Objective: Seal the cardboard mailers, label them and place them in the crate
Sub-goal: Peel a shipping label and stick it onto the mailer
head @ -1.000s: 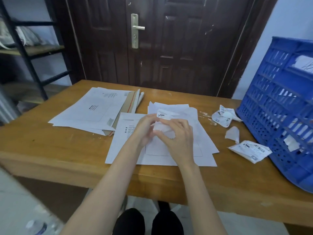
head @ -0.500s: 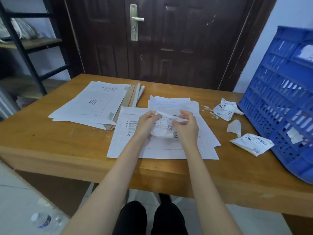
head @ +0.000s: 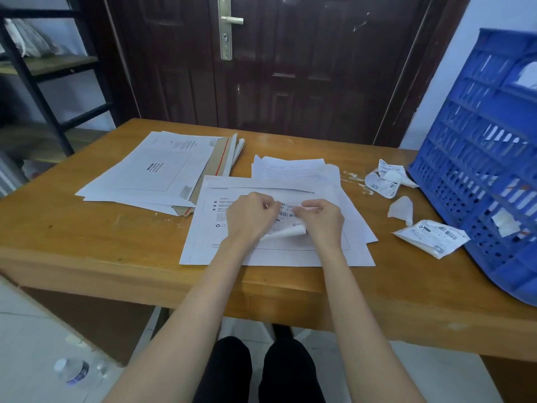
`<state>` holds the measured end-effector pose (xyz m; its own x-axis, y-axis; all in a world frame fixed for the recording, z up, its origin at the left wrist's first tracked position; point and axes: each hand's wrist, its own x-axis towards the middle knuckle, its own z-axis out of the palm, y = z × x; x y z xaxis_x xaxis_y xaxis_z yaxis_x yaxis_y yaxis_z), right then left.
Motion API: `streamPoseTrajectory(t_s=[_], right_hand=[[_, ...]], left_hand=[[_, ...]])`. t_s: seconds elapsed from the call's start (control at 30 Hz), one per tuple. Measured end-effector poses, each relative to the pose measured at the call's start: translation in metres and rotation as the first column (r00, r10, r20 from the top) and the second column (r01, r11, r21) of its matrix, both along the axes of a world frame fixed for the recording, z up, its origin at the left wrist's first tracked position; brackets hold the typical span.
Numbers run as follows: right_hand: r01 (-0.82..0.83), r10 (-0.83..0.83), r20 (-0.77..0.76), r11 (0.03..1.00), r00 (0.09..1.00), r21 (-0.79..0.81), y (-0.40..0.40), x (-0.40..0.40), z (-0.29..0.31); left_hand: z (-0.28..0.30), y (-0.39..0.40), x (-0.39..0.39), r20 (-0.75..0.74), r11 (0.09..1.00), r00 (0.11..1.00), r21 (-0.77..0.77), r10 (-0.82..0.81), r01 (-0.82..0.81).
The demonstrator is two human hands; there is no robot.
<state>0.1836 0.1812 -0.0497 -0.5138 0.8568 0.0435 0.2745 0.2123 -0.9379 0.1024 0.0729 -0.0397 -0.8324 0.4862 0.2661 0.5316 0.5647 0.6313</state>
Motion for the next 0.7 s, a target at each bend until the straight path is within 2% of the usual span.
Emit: streamPoseTrajectory(t_s=[0.1, 0.2, 0.33, 0.5, 0.7], right_hand=[[0.013, -0.015, 0.033, 0.998, 0.999, 0.060, -0.002, 0.000, -0.001], [0.010, -0.012, 0.035, 0.999, 0.999, 0.046, 0.000, 0.000, 0.003], [-0.009, 0.009, 0.040, 1.000, 0.999, 0.017, 0.006, -0.002, 0.007], [-0.004, 0.004, 0.040, 1.000, 0.999, -0.004, 0.013, -0.010, 0.008], [-0.043, 0.051, 0.117, 0.996, 0.992, -0.075, 0.023, -0.014, 0.016]], left_hand=[[-0.003, 0.000, -0.001, -0.084, 0.998, 0.996, -0.056, 0.009, -0.014], [-0.004, 0.000, -0.004, -0.116, 0.996, 0.993, -0.090, 0.003, -0.013], [-0.005, 0.001, -0.011, -0.052, 0.992, 0.998, -0.119, -0.042, 0.036], [-0.002, 0.009, -0.020, -0.044, 0.986, 0.998, -0.163, -0.041, 0.033], [0.000, 0.018, -0.029, 0.038, 0.976, 0.998, -0.212, -0.044, 0.051]])
